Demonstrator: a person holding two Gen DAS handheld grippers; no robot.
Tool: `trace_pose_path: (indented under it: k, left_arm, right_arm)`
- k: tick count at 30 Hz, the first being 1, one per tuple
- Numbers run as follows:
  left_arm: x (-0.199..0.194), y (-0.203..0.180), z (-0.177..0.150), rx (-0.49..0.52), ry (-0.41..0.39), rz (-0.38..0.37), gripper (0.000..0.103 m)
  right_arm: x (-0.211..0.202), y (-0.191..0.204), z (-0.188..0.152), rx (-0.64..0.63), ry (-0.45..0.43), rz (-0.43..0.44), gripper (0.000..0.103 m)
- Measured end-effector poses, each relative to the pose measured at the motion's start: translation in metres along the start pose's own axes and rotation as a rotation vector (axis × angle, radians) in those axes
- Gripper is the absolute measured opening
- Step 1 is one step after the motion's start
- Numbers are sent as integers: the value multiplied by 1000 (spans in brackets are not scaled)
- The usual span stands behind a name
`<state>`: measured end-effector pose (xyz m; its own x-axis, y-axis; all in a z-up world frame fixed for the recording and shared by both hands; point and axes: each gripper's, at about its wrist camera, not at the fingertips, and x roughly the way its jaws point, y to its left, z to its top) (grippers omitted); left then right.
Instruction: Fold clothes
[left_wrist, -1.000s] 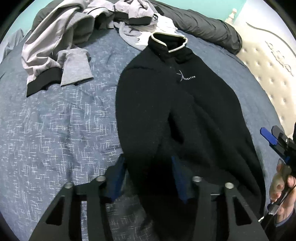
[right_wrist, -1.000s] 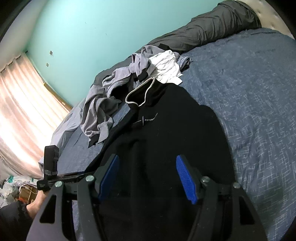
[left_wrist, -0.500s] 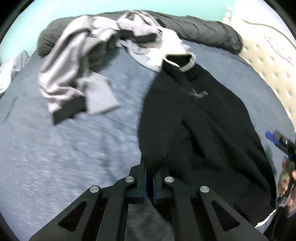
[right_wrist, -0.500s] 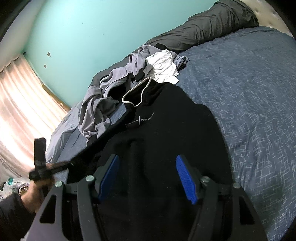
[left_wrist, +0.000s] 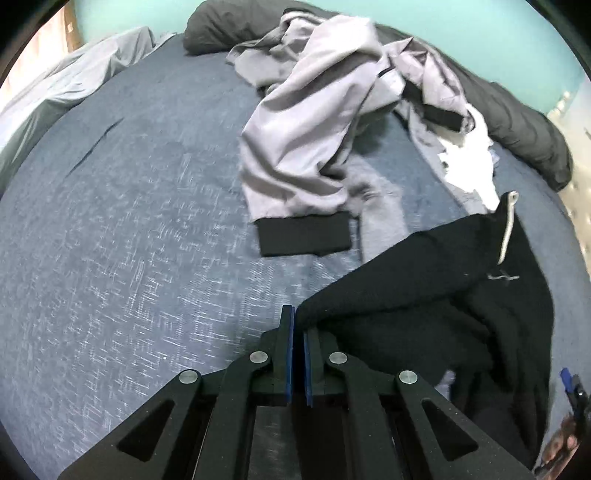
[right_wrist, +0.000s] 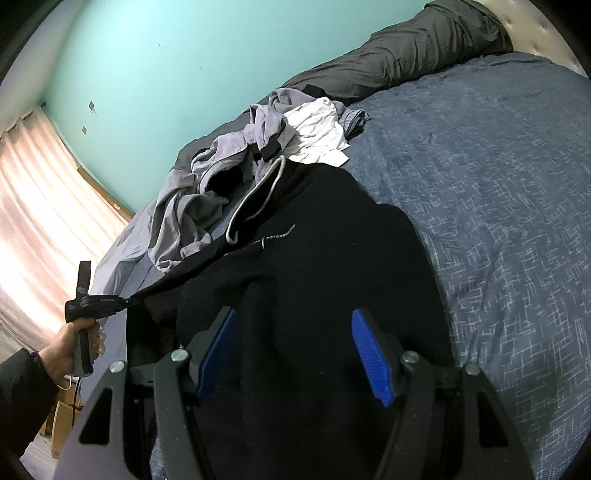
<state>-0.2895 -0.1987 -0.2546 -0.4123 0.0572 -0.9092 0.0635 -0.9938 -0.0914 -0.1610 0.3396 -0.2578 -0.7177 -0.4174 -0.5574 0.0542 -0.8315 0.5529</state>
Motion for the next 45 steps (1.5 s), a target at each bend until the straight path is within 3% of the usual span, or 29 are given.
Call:
trace_pose_path:
  k: [5,7,9,12,23,28,34,40,42,45]
  left_arm:
    - [0,-1,-12,65,11,35,9]
    - [-7,-1,-20,96,-1,62,17]
    - [-21,-4,-23,132,-39,78,27]
    - [-41,-10,-27,186,-99,100,28]
    - [-4,-144,8,425,-128,-38,28]
    - [39,-192,21,557,-105,24,29]
    - [73,-218,26,620,-78,62,33]
    - [91,-230,32,658,-87,104,32]
    - [90,-231,34,675,-101,121,9]
    - [82,-229,40,679,-131,127,8]
  right_arm:
    - [3,-1,-1,2,11,2,66]
    - [2,-1,-1,2,11,4,66]
    - [1,0,-2,1,9,6,66]
    - [2,-1,-3,6,6,6,66]
    - [-1,-8,4,-3,-11,-25,66]
    - [3,-18,5,9,-5,-32,66]
    - [7,-32,8,52,3,-21,66]
    - [8,-34,8,56,8,-22,66]
    - [8,-34,8,56,9,-20,66]
    - [9,-33,7,54,9,-18,66]
